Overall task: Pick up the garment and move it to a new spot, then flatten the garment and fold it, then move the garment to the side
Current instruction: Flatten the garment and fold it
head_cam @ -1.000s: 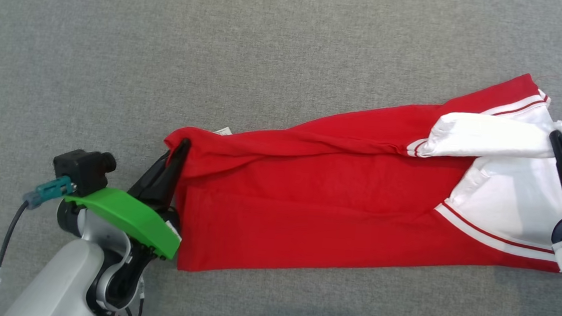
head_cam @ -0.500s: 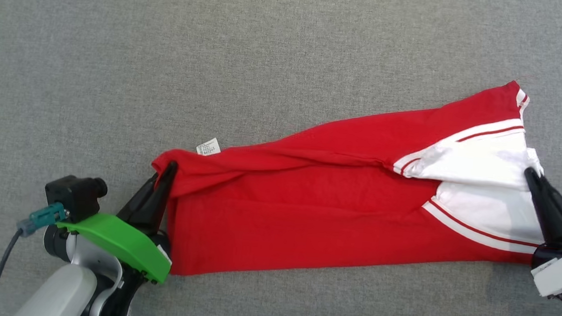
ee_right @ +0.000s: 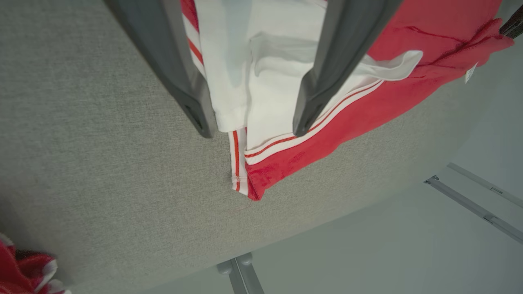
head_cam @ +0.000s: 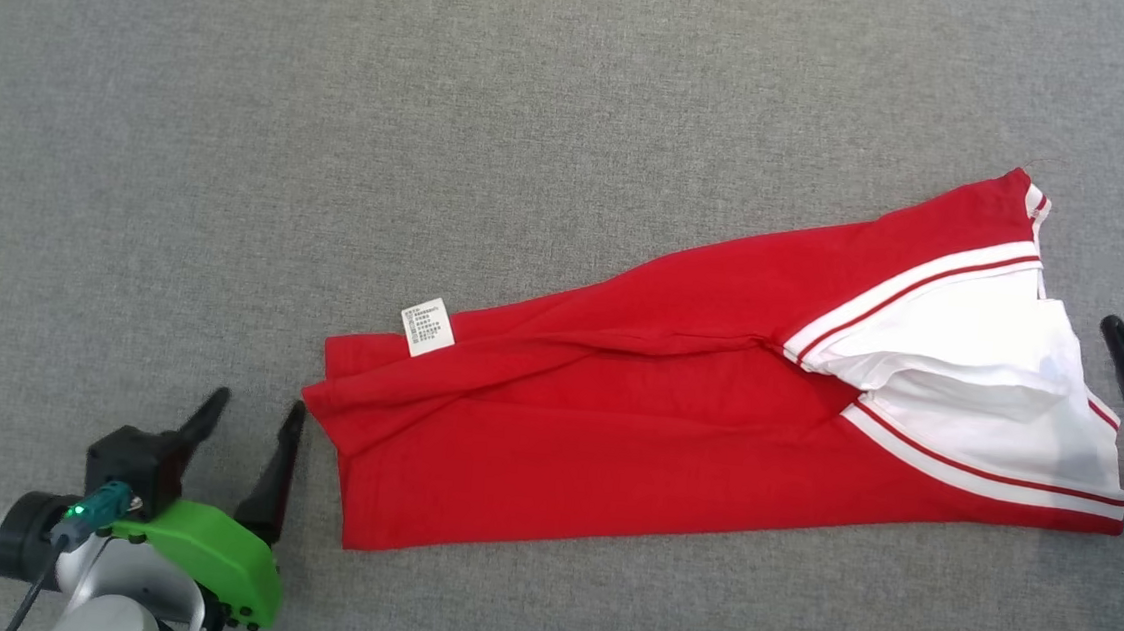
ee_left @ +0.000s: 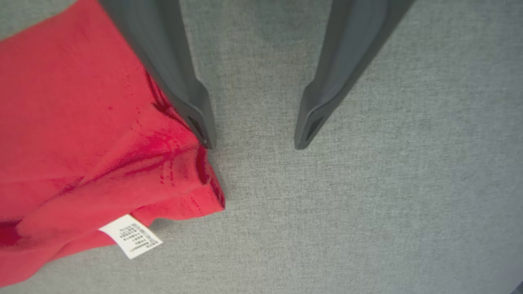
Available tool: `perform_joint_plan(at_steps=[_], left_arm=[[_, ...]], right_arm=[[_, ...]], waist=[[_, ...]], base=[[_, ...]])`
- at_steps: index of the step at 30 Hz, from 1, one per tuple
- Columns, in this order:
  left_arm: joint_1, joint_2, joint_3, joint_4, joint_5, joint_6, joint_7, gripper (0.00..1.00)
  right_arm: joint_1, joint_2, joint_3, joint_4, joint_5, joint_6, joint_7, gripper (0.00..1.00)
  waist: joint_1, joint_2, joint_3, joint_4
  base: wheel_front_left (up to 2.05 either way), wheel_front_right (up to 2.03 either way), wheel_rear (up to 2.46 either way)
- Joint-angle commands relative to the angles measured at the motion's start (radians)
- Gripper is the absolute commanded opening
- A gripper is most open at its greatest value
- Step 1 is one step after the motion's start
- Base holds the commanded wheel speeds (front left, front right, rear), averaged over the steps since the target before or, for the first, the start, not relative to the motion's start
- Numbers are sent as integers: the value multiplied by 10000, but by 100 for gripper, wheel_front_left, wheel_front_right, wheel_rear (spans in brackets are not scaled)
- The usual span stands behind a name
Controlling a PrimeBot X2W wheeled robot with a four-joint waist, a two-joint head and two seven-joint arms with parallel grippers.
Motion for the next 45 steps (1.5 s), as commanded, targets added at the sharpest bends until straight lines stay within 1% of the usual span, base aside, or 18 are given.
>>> perform_joint_plan(at_steps=[1,3,6,9,13,18,19,20,21,25,26,30,33,35,37,39,42,45], left_arm=[[117,100,182,18,141,304,-217,100],[104,219,377,-57,504,822,-568,100],[4,140,616,-326,1018,1594,-1090,100],[5,-28,784,-697,1342,2129,-1378,100],[207,-231,1060,-1285,1620,2528,-1603,100],[401,-421,1362,-1794,1718,2671,-1676,100],[409,-491,1398,-1888,1729,2649,-1686,100],[435,-544,1428,-1938,1780,2619,-1697,100],[471,-613,1462,-1968,1784,2578,-1705,100],[489,-873,1829,-2131,1857,2425,-1698,100],[518,-1011,2092,-2238,1945,2343,-1700,100],[775,-1280,2485,-2328,2092,2129,-1701,100],[888,-1428,2645,-2329,2201,1885,-1699,100],[1000,-1545,2683,-2349,2283,1732,-1695,100],[1127,-1632,2695,-2393,2372,1608,-1694,100],[1209,-1766,2677,-2363,2445,1455,-1694,100],[1325,-1898,2750,-2268,2522,1322,-1694,100],[1482,-2032,2990,-2235,2538,1227,-1693,100]], right_arm=[[-237,-28,-107,125,103,4,191,100],[-603,118,-226,534,371,4,628,100],[-1283,397,-229,1408,644,4,1303,100],[-1805,548,-97,2174,506,4,1693,100],[-2102,374,300,2941,-103,4,2075,100],[-2112,414,938,3490,-39,2,2978,100],[-2094,470,1085,3522,70,4,3159,64],[-2148,466,1196,3477,137,7,3228,5],[-2215,454,1182,3487,266,7,3265,0],[-2424,2,724,3470,918,1,3480,0],[-2376,-423,221,3526,1199,-5,3560,0],[-2076,-1239,-973,3953,1405,-4,3708,0],[-1923,-1738,-1986,4161,1433,-2,3751,0],[-1886,-1889,-2554,3973,1614,2,3870,0],[-1989,-1861,-2919,3371,1937,5,4051,0],[-1986,-1538,-3073,2615,2433,5,4384,0],[-1215,-1023,-2624,776,2551,4,5107,0],[-677,-125,-1810,-1025,2104,4,5437,0]], waist=[[0,0,27,-4],[0,0,74,24],[0,0,145,160],[0,0,194,368],[0,0,231,578],[0,0,205,713],[0,0,184,735],[0,0,161,750],[0,0,134,755],[0,0,-20,733],[0,0,-104,748],[0,0,-304,772],[0,0,-489,760],[0,0,-609,768],[0,0,-686,757],[0,0,-770,770],[0,0,-882,808],[0,0,-943,699]], base=[[0,0,0],[0,0,0],[0,0,0],[0,0,0],[0,0,0],[0,0,0],[0,0,0],[0,0,0],[0,0,0],[0,0,0],[0,0,0],[0,0,0],[0,0,0],[0,0,0],[0,0,0],[0,0,0],[0,0,0],[0,0,0]])
